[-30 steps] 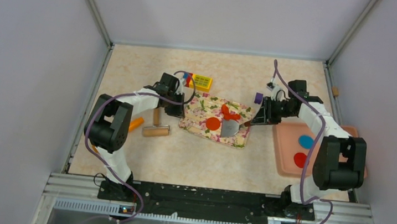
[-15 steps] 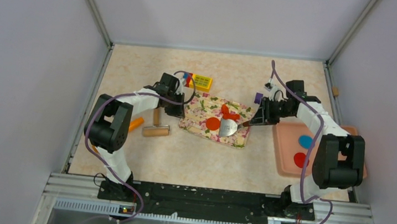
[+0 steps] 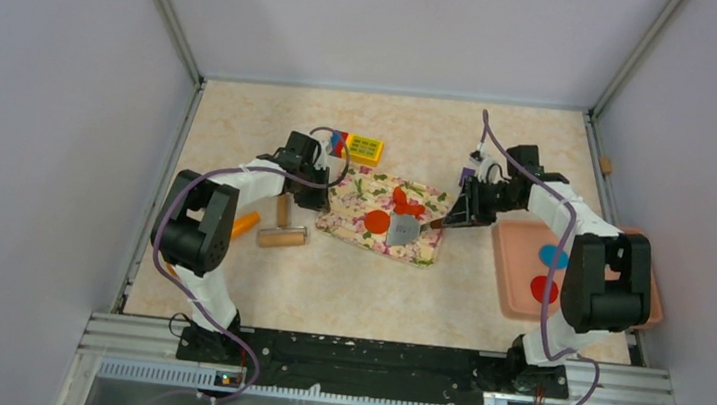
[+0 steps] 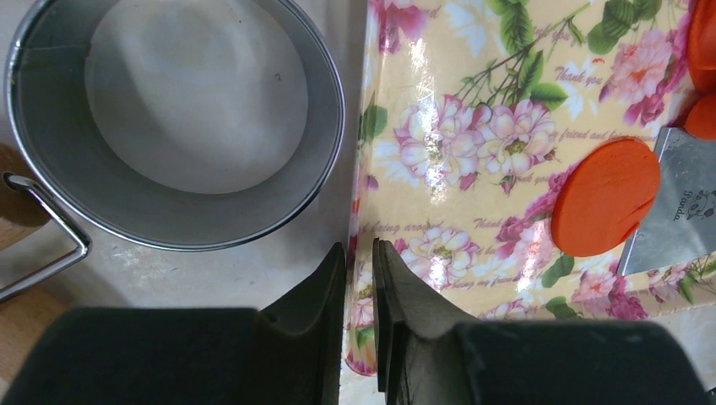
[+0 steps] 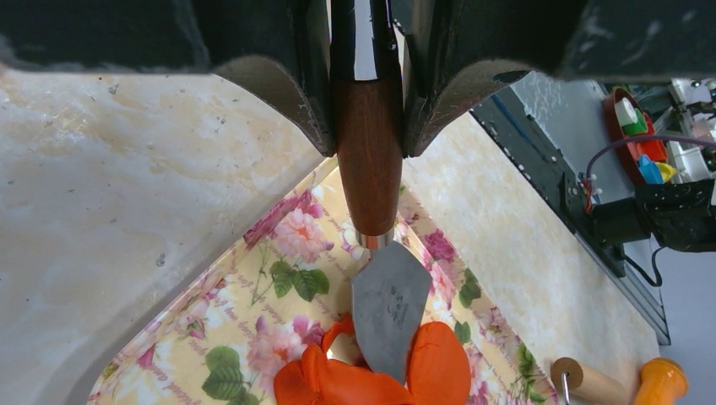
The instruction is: Roll out the dumpling wrappers from the dough
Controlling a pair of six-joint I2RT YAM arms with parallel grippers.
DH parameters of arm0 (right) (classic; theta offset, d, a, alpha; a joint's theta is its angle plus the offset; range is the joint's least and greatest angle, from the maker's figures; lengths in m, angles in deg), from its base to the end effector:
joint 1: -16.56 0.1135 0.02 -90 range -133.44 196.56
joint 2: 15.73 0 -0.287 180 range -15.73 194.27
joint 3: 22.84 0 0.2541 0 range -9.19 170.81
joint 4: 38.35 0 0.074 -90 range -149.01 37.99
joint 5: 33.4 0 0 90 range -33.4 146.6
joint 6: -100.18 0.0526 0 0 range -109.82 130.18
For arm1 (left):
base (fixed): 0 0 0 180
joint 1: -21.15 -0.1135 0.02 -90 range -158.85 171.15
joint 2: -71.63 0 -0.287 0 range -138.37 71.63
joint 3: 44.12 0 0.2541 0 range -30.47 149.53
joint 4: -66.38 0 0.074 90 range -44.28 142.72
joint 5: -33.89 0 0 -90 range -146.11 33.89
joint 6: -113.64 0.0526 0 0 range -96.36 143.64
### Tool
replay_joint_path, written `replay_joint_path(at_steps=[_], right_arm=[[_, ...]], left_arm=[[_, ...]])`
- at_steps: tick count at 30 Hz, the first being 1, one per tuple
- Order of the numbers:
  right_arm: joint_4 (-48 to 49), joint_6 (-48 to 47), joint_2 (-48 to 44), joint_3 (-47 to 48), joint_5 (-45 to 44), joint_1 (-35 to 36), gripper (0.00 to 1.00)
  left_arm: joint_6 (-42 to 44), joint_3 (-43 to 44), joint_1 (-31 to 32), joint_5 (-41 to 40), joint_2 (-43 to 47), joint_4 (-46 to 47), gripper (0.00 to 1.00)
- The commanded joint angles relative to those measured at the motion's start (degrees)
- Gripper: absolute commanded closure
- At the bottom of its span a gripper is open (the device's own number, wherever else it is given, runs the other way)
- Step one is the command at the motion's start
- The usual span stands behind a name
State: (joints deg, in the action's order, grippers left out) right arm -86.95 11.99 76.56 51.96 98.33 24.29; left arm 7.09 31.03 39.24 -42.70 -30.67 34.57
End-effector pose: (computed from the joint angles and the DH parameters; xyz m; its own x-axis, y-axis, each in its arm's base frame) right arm 0.3121 0.0777 0.2204 -0.9170 -0.1007 -0.3859 -0.3389 0.7068 0.6210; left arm 0.3496 -0.1270 0.1707 -0.8991 0.0022 -0.4377 0.1665 0.9265 -0.3374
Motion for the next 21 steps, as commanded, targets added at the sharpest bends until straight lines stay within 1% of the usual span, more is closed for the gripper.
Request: replay_joint_path(at_steps=[1,8,16,21], right_arm=[[2.47,1.53,1.85,1.64,-1.02,1.25,1.00],[2.99,5.03,2.44,3.54,1.00,1.43,1.00],[4.08,5.57,4.46,3.96,1.15,2.80,1.00],[4.76,5.94,5.69,5.12,1.33,3.68,1.00]], left_arm=[[-0.14,-0.67,0.11,0.51,1.05,1.50,0.79],[-0.14,-0.68,0.11,0.98,0.66,1.76,0.82],[-0.07,-0.58,0.11,1.45,0.35,1.89,0.89],[0.03,-0.58,0.11,1.27,0.44,1.96,0.90]])
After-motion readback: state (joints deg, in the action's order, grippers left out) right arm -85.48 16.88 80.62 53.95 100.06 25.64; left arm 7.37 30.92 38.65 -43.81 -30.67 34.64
